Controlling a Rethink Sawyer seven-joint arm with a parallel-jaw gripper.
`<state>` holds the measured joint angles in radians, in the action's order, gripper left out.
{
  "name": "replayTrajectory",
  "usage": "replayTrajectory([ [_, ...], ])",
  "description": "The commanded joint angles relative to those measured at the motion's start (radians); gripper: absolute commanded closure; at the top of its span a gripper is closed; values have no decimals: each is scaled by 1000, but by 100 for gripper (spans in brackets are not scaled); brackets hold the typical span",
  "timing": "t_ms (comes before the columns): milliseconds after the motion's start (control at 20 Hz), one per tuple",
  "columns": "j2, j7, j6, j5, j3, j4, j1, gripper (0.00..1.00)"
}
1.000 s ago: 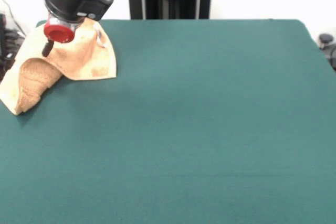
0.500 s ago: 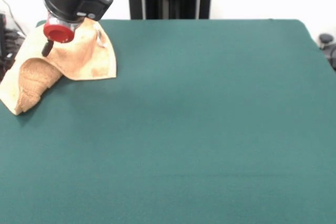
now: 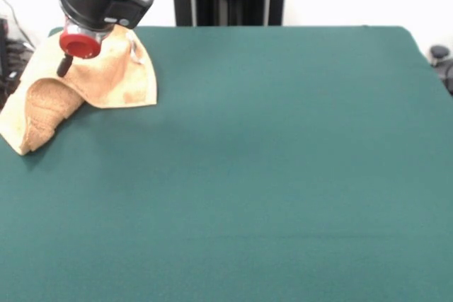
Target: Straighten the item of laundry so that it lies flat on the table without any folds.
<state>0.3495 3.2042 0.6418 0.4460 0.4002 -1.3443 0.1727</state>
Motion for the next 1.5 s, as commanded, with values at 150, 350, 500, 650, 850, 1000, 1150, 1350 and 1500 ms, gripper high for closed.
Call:
replayTrajectory([
  [150, -64, 11, -63, -42, -118, -25, -15, 0],
  [350, -78, 53, -43, -66, -110, -17, -17, 0],
  [500, -97, 21, -23, -82, -133, -13, 17, 0],
  [650, -100, 48, -68, -79, -120, -24, -1, 0],
  [850, -80, 73, -58, -88, -106, -55, -43, 0],
  [1000, -59, 68, -15, -100, -100, -90, -66, 0],
  [1150, -53, 92, 3, -103, -76, -114, -102, 0],
  [1350, -54, 145, -23, -111, -50, -149, -149, 0],
  [1500, -61, 186, -62, -115, -27, -173, -174, 0],
])
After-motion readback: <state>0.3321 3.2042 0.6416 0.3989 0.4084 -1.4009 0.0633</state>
